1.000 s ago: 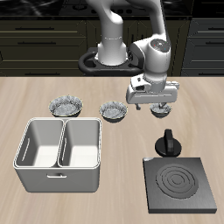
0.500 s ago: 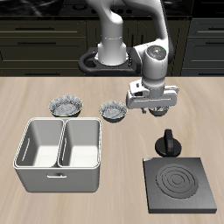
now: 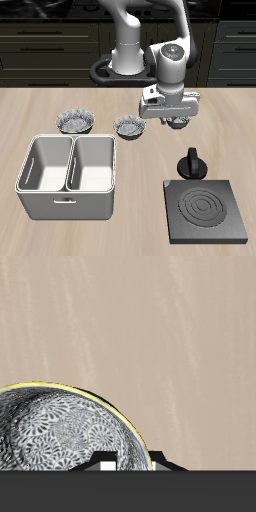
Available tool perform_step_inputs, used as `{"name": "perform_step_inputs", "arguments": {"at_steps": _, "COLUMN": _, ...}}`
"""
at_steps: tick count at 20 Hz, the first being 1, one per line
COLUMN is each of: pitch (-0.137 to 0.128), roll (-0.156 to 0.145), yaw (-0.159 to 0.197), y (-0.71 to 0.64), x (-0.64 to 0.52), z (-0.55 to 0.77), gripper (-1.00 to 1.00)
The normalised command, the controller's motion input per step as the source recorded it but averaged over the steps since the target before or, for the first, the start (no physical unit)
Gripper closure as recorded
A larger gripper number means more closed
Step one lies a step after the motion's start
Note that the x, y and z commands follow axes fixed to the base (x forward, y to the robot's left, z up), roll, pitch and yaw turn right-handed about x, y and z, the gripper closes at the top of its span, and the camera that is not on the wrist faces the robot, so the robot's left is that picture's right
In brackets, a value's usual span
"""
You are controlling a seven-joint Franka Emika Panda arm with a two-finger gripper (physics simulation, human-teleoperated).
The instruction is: Place the smallest bowl inside the right compartment of the bowl drainer
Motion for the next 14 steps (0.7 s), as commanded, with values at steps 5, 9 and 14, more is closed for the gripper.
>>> {"name": "perform_step_inputs", "arguments": {"at_steps": 5, "pitch": -0.041, "roll": -0.028, "yaw": -0.018, "y": -0.25, "x": 0.08, "z": 0.37, "gripper": 1.00}}
{"name": "perform_step_inputs", "arguments": {"at_steps": 9, "pitch": -0.065, "roll": -0.028, "yaw": -0.010, "y": -0.27, "x": 0.00, "z": 0.52, "gripper": 1.00}}
{"name": "perform_step_inputs", "arguments": {"at_steps": 14, "pitch": -0.071, "roll": -0.038, "yaw": 0.001, "y": -0.32, "x": 0.04, "z": 0.60, "gripper": 1.00}}
